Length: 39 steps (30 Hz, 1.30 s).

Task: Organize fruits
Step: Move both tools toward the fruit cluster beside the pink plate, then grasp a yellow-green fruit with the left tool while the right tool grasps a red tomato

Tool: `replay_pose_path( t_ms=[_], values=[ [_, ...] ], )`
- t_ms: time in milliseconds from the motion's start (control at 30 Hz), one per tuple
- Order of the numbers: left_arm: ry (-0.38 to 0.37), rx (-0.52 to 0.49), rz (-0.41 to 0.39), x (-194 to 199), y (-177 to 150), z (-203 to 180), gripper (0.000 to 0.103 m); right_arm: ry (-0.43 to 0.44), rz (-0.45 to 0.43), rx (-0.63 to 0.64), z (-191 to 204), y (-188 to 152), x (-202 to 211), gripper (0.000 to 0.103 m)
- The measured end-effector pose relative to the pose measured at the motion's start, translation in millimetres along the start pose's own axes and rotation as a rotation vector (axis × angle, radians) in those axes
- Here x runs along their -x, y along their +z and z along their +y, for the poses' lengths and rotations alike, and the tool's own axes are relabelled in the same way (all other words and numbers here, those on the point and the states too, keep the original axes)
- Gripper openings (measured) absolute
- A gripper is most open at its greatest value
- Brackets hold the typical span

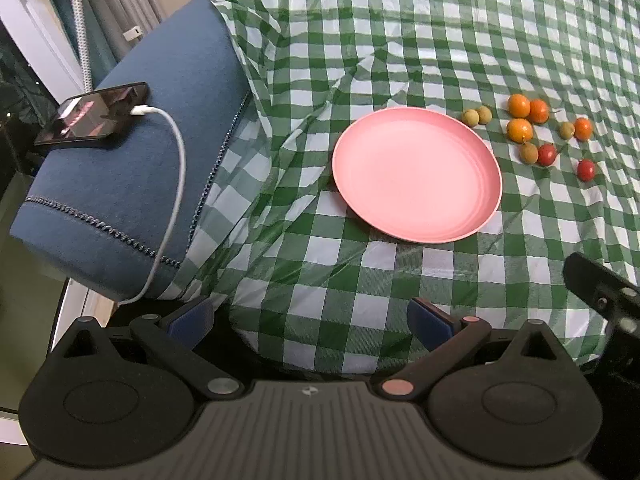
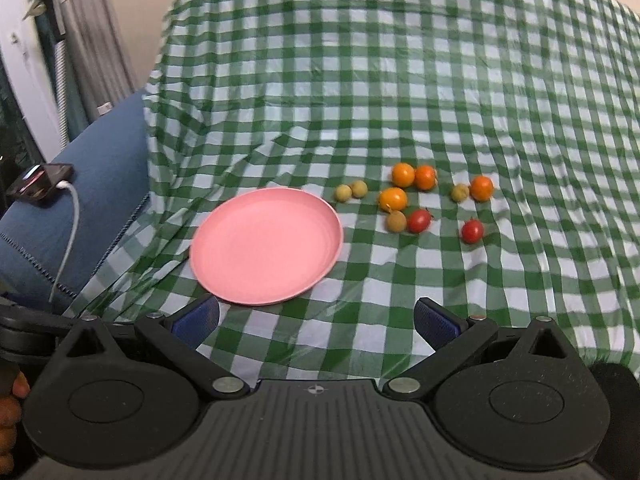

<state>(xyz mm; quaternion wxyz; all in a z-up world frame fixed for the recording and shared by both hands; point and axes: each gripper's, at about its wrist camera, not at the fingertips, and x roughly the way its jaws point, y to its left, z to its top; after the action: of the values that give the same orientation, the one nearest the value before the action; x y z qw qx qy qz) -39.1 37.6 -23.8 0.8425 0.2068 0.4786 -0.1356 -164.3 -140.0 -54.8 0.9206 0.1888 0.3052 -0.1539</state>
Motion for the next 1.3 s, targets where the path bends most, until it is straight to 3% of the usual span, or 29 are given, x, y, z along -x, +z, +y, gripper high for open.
replay_pose_path(
  t_ms=[167, 233, 500, 700, 800, 933, 1033, 1067, 1133, 1167, 1200, 1233, 1267, 1300],
  values=[
    [-0.001, -0.021, -0.002, -12.2, 19.9, -14.3, 0.103, -0.037, 0.009, -0.082, -24.5, -0.1, -18.6, 0.103],
    [-0.014, -0.034, -0.008, -16.3, 32.2, -23.0, 0.103, -0.047, -0.039, -0.105, -36.2, 3.8, -26.5, 0.103],
    [-0.149, -0.047, 0.022, -49.7, 99.2, -68.8, 0.103, -0.204, -0.15, -0.15, -95.8, 26.2, -63.4, 0.103],
    [-0.206, -0.162, 0.027, -95.9, 166.0, -118.1, 0.103, -0.316, -0.155, -0.088, -139.4, 43.0, -117.3, 0.102],
    [-0.241, -0.234, 0.065, -132.3, 196.6, -141.4, 0.103, -0.341, -0.122, -0.065, -157.2, 51.9, -152.5, 0.102],
    [-0.248, -0.25, 0.117, -174.9, 226.1, -161.2, 0.102, -0.332, -0.087, -0.073, -182.7, 62.0, -193.9, 0.102],
    [-0.227, -0.287, 0.132, -197.4, 235.1, -174.1, 0.094, -0.332, -0.053, -0.079, -178.9, 49.2, -217.6, 0.102],
    [-0.213, -0.301, 0.136, -204.7, 236.7, -178.6, 0.084, -0.335, -0.046, -0.076, -181.2, 49.0, -223.1, 0.102],
    [-0.245, -0.31, 0.158, -214.5, 238.8, -182.1, 0.075, -0.357, -0.057, -0.052, -183.4, 47.4, -229.0, 0.102],
    [-0.257, -0.306, 0.158, -216.7, 239.3, -183.5, 0.058, -0.356, -0.061, -0.04, -183.4, 45.8, -231.8, 0.099],
    [-0.259, -0.306, 0.158, -218.4, 239.7, -185.6, 0.033, -0.349, -0.066, -0.034, -183.0, 44.0, -231.4, 0.094],
    [-0.261, -0.305, 0.161, -220.3, 240.1, -186.9, 0.026, -0.351, -0.078, -0.025, -182.6, 44.1, -229.3, 0.076],
    [-0.264, -0.294, 0.158, -220.7, 240.3, -185.3, 0.026, -0.366, -0.084, -0.006, -181.2, 44.2, -227.2, 0.053],
    [-0.27, -0.281, 0.146, -219.0, 240.4, -183.2, 0.026, -0.372, -0.088, 0.009, -180.9, 43.9, -226.5, 0.044]
  ],
)
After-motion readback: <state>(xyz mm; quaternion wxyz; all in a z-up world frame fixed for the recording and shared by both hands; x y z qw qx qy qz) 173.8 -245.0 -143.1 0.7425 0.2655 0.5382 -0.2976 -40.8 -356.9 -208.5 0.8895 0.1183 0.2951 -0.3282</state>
